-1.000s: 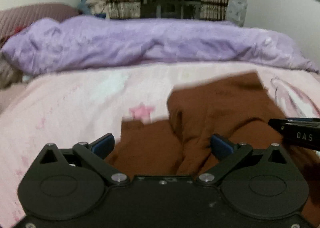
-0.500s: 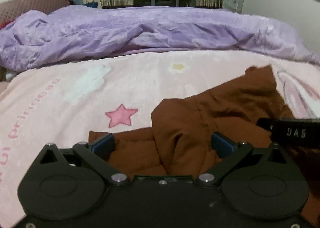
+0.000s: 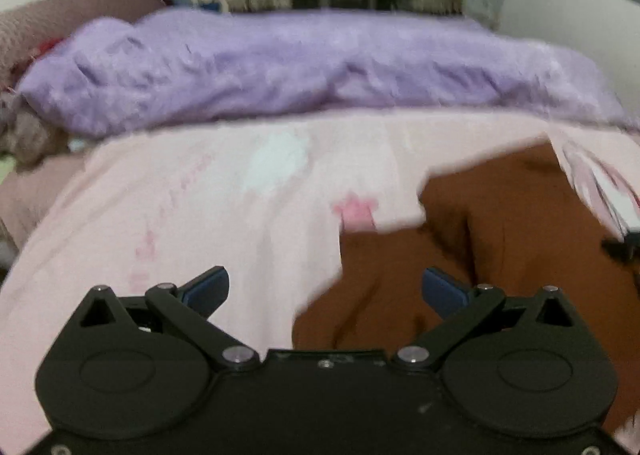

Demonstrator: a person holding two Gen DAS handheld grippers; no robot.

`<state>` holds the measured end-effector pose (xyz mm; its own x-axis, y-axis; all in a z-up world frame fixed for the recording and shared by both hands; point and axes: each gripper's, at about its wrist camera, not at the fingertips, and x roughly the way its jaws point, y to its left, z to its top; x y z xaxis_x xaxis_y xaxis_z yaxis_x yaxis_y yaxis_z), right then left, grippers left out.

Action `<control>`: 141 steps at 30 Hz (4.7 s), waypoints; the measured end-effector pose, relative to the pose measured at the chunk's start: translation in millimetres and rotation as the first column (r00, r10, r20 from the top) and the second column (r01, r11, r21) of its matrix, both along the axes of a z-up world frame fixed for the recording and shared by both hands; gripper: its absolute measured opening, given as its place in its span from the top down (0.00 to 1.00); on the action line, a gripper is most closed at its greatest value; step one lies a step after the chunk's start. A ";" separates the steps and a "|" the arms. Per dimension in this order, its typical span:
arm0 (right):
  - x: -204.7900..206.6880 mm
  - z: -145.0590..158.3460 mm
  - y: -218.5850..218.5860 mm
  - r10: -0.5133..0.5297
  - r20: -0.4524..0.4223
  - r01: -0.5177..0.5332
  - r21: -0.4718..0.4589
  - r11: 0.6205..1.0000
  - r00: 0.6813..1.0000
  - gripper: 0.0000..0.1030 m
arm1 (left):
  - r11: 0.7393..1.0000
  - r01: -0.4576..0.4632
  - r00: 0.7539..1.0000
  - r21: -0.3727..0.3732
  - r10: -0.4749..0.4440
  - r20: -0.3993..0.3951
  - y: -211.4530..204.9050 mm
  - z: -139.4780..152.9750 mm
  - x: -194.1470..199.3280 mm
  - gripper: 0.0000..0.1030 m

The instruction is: Fold large clothes

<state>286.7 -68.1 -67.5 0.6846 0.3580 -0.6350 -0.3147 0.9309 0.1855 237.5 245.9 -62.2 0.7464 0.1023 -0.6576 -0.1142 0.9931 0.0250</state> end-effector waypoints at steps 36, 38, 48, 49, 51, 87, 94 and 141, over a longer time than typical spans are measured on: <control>5.2 22.7 -18.6 0.085 -0.049 -0.072 0.225 0.972 0.995 0.48 | 0.953 0.076 0.994 -0.295 -0.051 0.093 -44.1 5.0 0.7 0.78; 3.7 35.2 -29.5 0.080 -0.034 -0.070 0.224 0.972 0.996 0.48 | 0.953 0.099 0.991 -0.288 -0.067 0.118 -56.1 19.9 0.3 0.78; 0.6 96.2 -142.2 -0.034 0.061 0.023 0.166 0.986 0.998 0.47 | 0.910 0.255 0.960 -0.328 -0.198 0.197 -156.0 52.1 43.3 0.78; 1.8 99.3 -157.7 -0.054 0.068 0.042 0.160 0.986 0.996 0.46 | 0.899 0.276 0.956 -0.341 -0.220 0.195 -171.7 52.4 54.5 0.78; 5.9 98.3 -187.4 -0.091 0.072 0.078 0.169 0.983 0.993 0.43 | 0.877 0.301 0.951 -0.375 -0.248 0.183 -197.8 49.3 73.6 0.76; -119.1 -10.8 -174.4 -0.454 0.251 0.461 0.033 0.887 0.855 0.46 | 0.918 0.388 0.900 -0.079 -0.359 0.247 -293.6 -3.5 14.5 0.00; -72.3 -46.6 -186.6 -0.489 0.138 0.497 -0.023 0.868 0.861 0.31 | 0.931 0.361 0.932 -0.060 -0.357 0.067 -306.4 -58.3 48.4 0.00; -232.7 -15.4 -135.4 -0.534 0.194 0.555 -0.076 0.828 0.823 0.08 | 0.941 0.291 0.942 0.173 -0.313 0.119 -323.2 7.2 -162.4 0.00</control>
